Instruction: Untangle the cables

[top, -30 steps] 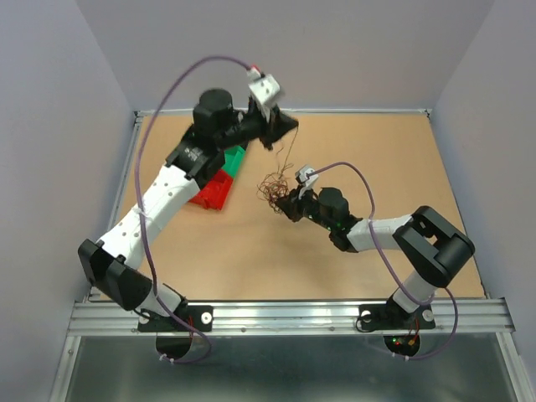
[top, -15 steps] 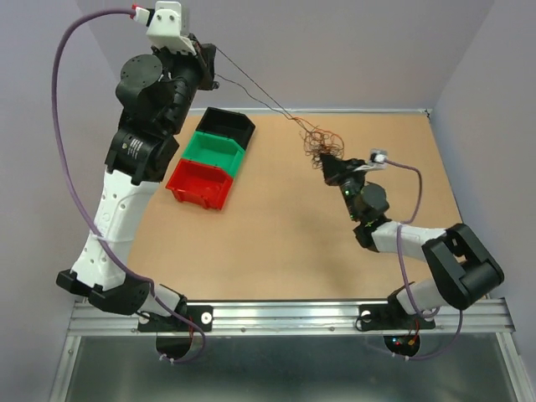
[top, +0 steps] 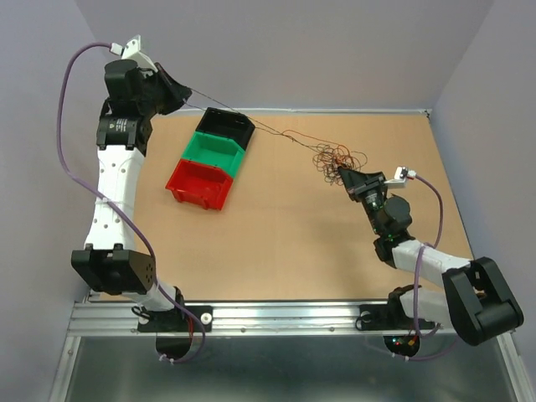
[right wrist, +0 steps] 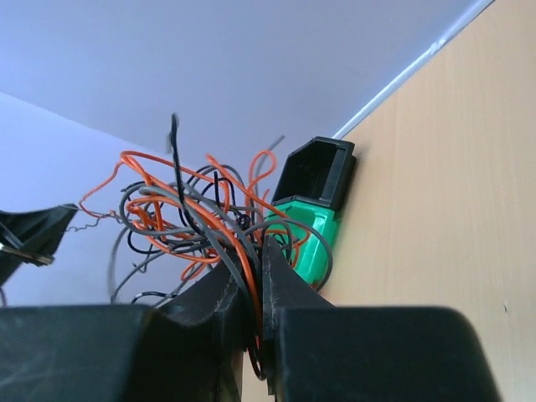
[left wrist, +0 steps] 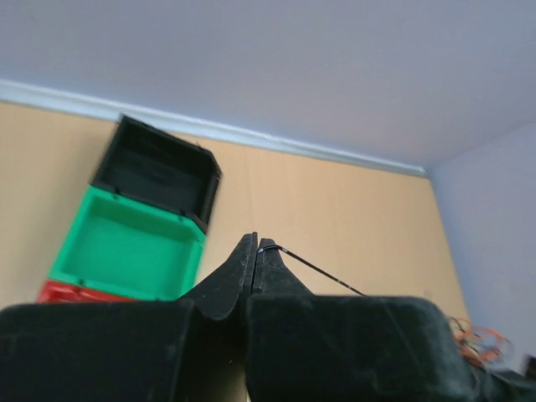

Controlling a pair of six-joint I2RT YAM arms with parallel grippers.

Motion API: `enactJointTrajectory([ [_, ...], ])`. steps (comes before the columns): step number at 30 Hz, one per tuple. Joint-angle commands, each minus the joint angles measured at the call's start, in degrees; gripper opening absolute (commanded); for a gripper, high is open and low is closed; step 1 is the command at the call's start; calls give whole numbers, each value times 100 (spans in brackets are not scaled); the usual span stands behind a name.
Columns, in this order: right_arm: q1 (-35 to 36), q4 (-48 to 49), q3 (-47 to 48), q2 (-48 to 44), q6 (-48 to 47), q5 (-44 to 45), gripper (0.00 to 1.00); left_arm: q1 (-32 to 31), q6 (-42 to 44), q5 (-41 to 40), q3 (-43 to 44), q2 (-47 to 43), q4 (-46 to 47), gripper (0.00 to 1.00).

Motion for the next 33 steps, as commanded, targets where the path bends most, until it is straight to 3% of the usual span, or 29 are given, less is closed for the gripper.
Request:
enactJointTrajectory([
  [1, -1397, -2796, -895, -429, 483, 2891, 1, 2273, -709, -2170, 423, -740, 2876, 0],
  [3, -1406, -3148, -825, -657, 527, 3093, 0, 2494, -675, -1906, 134, -827, 3244, 0],
  [5, -1406, -3229, -710, -990, -110, 2920, 1, 2539, -553, -1582, -384, -1037, 3881, 0],
  [6, -1397, -3211, -649, -1097, -349, 2744, 1, 2530, -534, -1058, -691, -1135, 4260, 0],
  [7, -1397, -2872, -640, -1185, -647, 2064, 1, 2434, -578, -156, -1207, -1275, 4525, 0],
  [8, -1397, -2538, -709, -1281, -1199, 1578, 1, 2285, -587, 192, -1421, -1328, 4711, 0],
  [9, -1397, -2082, -806, -1430, -1491, 991, 1, 2084, -439, 535, -1571, -1364, 4982, 0],
  [10, -1388, -1155, -937, -1475, -1625, -86, 1, 1490, -229, 930, -1860, -1416, 5002, 0],
  [13, -1047, -1021, -475, -1450, -2072, -1192, 1, 346, 721, 732, -2728, -1846, 5256, 0],
  [14, -471, -1614, 119, -1388, -2570, -1134, 1, -355, 888, 749, -2942, -2039, 5449, 0],
  [18, 1217, -2288, 1211, -1055, -3680, -281, 1, -1789, 1495, 408, -3156, -2085, 5303, 0],
  [21, 1808, -2674, 2116, -458, -4059, -545, 1, -2407, 1733, 258, -2901, -1727, 4978, 0],
  [25, 2101, -3174, 2760, 149, -4280, -168, 0, -2664, 1979, -23, -2637, -1347, 4669, 0],
  [27, 2083, -3386, 2919, 343, -4385, 209, 1, -2656, 2277, -617, -2549, -1276, 4529, 0],
  [29, 2031, -3763, 2920, 318, -4404, 1349, 1, -2464, 2690, -1923, -2163, -1276, 4370, 0],
  [30, 1195, -4017, 2798, 39, -3490, 1737, 1, -1992, 2274, -2270, -2005, -1285, 4378, 0],
  [31, 247, -4263, 2449, -312, -2767, 1566, 1, 40, 1365, -1734, -1542, -1241, 4257, 0],
  [32, -963, -3770, 1897, -611, -2038, -236, 1, 1200, 520, -894, -1190, -1093, 4081, 0],
  [33, -3385, -3356, 674, -1110, -786, -994, 0, 2038, -167, -76, -803, -517, 3784, 0],
])
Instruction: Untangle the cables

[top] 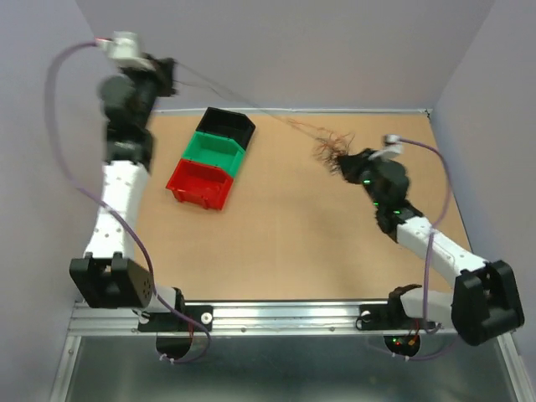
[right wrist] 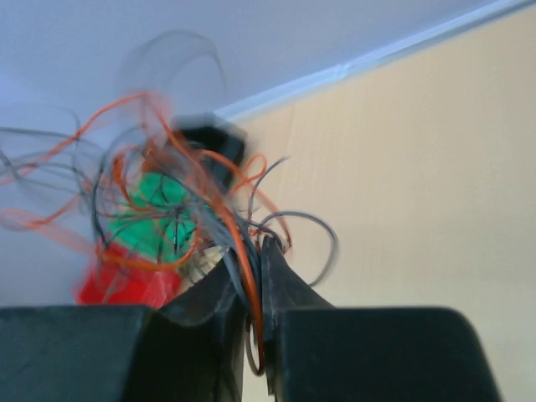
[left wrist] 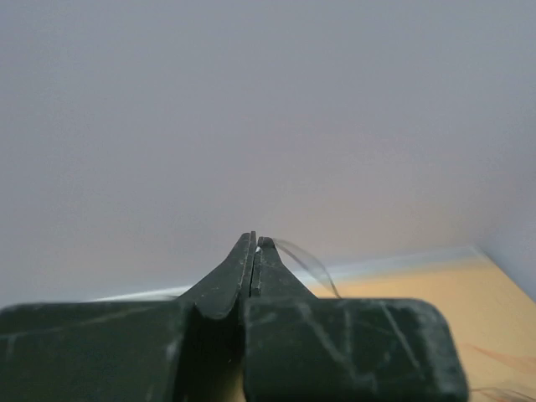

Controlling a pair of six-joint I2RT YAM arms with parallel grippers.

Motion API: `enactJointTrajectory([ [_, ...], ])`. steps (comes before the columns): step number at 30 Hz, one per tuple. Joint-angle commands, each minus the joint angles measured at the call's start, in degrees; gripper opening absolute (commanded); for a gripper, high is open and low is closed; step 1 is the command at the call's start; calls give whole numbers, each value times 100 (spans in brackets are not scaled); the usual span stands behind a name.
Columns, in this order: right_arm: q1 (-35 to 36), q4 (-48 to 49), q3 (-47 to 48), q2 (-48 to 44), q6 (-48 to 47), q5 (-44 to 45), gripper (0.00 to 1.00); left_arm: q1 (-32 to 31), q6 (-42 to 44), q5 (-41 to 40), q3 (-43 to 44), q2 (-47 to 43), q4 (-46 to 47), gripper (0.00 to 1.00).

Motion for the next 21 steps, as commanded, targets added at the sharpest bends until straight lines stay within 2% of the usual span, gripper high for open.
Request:
enactJointTrajectory([
  [1, -4986, 559, -2062, -1350, 2951, -1387, 1, 3705, -2122, 1100, 1864, 569, -142, 0],
  [2, -5847, 475, -2275, -1527, 3103, -1408, 1, 4094, -2047, 1038, 1940, 693, -343, 0],
  [3, -6003, 326, -2469, -1685, 3244, -1269, 1, 4158, -1968, 994, 1749, 608, -84, 0],
  [5, -6023, 210, -2593, -1871, 3402, -1188, 1, 4081, -1809, 959, 987, 362, 295, 0],
  [8, -6014, 738, -2726, -1634, 3553, -1715, 1, 3659, -1633, 748, 754, 255, 428, 0],
  [11, -5970, 851, -2550, -1581, 2992, -2144, 1, 3080, -1152, 809, 474, 168, 629, 0],
  [12, -5944, 974, -2497, -1572, 2703, -2364, 0, 2669, -967, 757, 342, 80, 682, 0],
  [15, -5699, 1089, -2401, -1747, 2316, -3024, 1, 2192, -589, 800, 227, -61, 701, 0],
  [19, -4750, -23, -1892, -2020, 1489, -2780, 0, 1656, -333, 731, 244, -210, 604, 0],
  [21, -4153, -228, -1610, -1994, 1086, -2612, 0, 1488, -149, 756, 349, -280, 482, 0],
])
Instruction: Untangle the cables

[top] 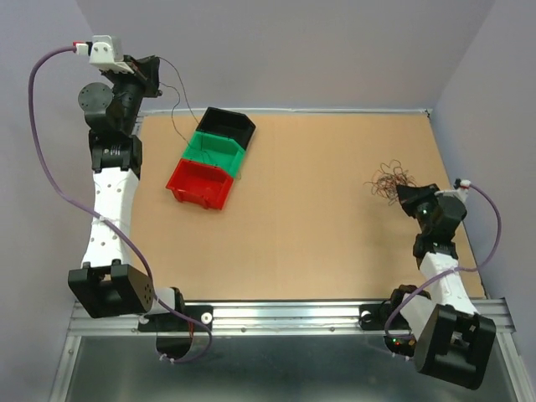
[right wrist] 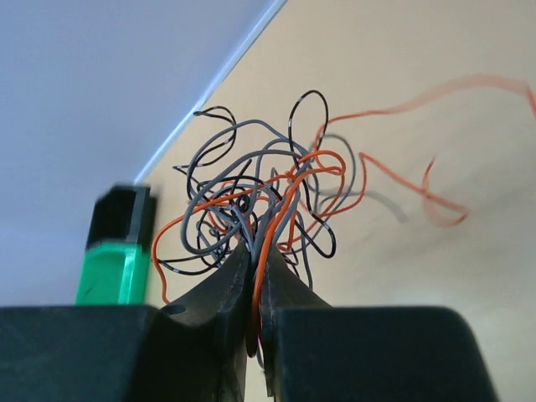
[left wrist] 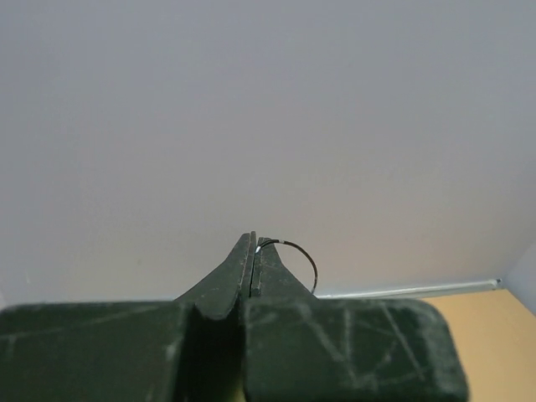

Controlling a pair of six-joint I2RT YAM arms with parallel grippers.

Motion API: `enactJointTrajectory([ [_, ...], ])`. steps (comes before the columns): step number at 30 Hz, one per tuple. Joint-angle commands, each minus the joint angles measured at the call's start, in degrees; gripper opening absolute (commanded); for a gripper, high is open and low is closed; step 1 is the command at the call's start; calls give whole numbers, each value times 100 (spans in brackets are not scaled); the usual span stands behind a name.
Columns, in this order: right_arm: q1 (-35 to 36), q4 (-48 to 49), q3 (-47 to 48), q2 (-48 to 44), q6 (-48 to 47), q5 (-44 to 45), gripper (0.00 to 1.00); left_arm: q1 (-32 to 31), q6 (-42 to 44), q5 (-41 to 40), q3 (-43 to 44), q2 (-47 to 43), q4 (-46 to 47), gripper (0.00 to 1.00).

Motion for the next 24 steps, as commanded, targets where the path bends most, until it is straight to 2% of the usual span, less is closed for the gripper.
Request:
enactJointTrajectory([
  [1, 852, -392, 858, 51, -1074, -86, 0, -309, 641, -63, 179, -353, 130, 0],
  [5, 1599, -622, 999, 386, -1443, 90, 1, -574, 897, 60, 232, -581, 49, 0],
  [6, 1879, -622, 1000, 456, -1566, 151, 1, -800, 949, 94, 224, -643, 49, 0],
  [7, 1986, -674, 1034, 622, -1611, 265, 5, -854, 1019, 51, 276, -687, 23, 0],
  [8, 2066, -692, 1035, 693, -1637, 318, 16, -898, 1020, 16, 302, -705, -3, 0],
  [9, 2223, -684, 1043, 746, -1716, 354, 56, -925, 994, 42, 346, -696, -64, 0],
  [10, 2277, -684, 1035, 808, -1734, 398, 71, -934, 967, 42, 373, -687, -109, 0],
  [13, 2523, -649, 1017, 896, -1813, 600, 89, -934, 853, 59, 321, -696, -171, 0],
  [16, 2795, -587, 1043, 931, -1988, 557, 95, -943, 739, 287, 128, -766, -118, 0],
  [20, 3356, -228, 1114, 1107, -2234, 259, 97, -978, 668, 595, -303, -889, 23, 0],
  [24, 3875, 72, 1306, 1484, -2410, 388, 97, -1004, 817, 596, -549, -1082, 66, 0],
])
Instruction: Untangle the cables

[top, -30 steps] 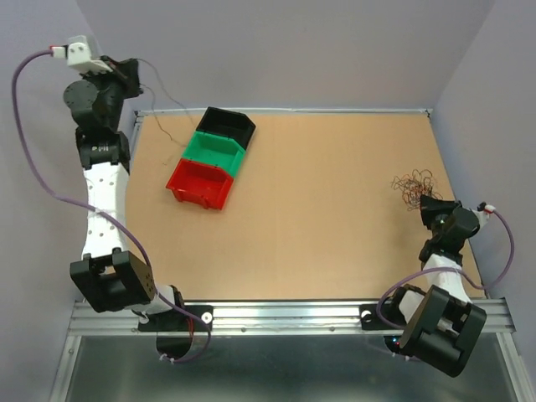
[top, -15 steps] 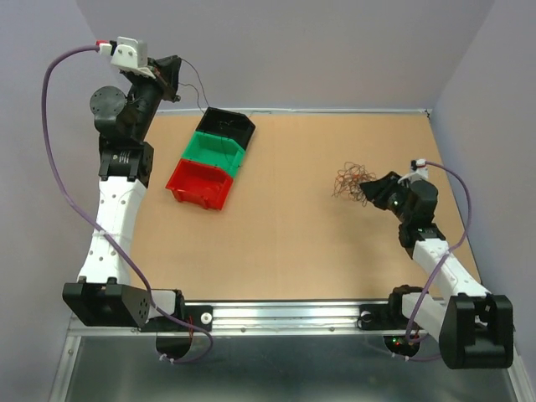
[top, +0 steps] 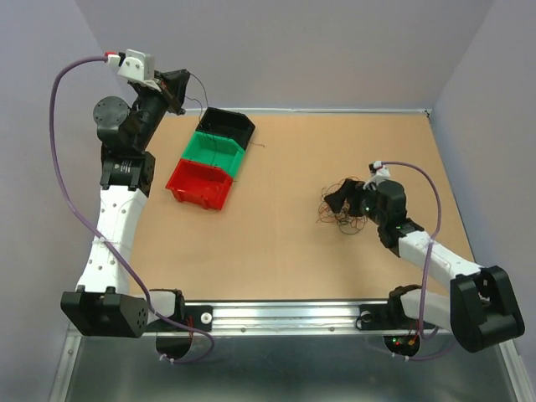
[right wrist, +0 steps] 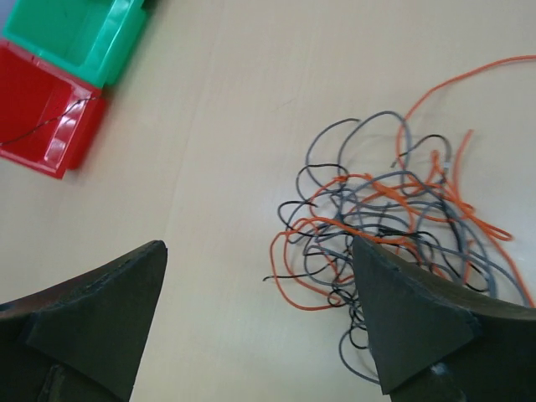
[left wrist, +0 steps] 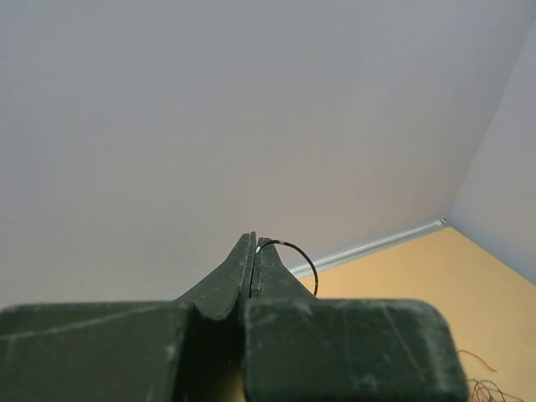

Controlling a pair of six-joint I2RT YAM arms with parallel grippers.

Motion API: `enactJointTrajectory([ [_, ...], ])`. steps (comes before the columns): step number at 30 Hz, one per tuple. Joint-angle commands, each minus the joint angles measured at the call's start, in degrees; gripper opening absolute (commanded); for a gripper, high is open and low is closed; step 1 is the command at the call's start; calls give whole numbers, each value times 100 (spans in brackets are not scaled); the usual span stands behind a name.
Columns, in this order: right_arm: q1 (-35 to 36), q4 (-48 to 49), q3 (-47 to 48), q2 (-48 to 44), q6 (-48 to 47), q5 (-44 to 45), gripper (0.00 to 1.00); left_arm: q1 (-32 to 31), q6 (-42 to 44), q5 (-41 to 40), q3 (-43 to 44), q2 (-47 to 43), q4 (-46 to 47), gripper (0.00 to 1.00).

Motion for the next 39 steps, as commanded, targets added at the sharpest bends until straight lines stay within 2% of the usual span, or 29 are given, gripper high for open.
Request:
enactJointTrajectory([
  [1, 480, 708, 514, 311, -363, 26, 93, -40, 179, 78, -233, -350, 347, 0],
  [6, 1165, 1323, 689, 680, -626, -114, 89, -40, 365, 6, -383, -491, 355, 0],
  [11, 2000, 1377, 1706, 1506, -1381, -61, 96, -40, 233, 455, -611, -588, 355, 0],
  [15, 2536, 1850, 2139, 2095, -1935, -96, 98, -32, 233, 516, -901, -886, 373, 0],
  [20, 2713, 2316, 2579, 2430, -2129, -368, 99, -49, 277, 701, -1217, -1054, 443, 0],
  [24, 2792, 2326, 3167, 2632, -2130, -746, 100, -76, 215, 719, -1578, -1185, 662, 0],
  [29, 2915, 1879, 4141, 3176, -2410, -1046, 100, -146, 180, 780, -1666, -1186, 742, 0],
  [33, 2950, 1352, 4977, 3888, -2569, -1765, 100, -207, 145, 824, -1684, -1177, 725, 0],
  [39, 3003, 1113, 5602, 4399, -2754, -2477, 100, -260, 136, 833, -1701, -1194, 698, 0],
])
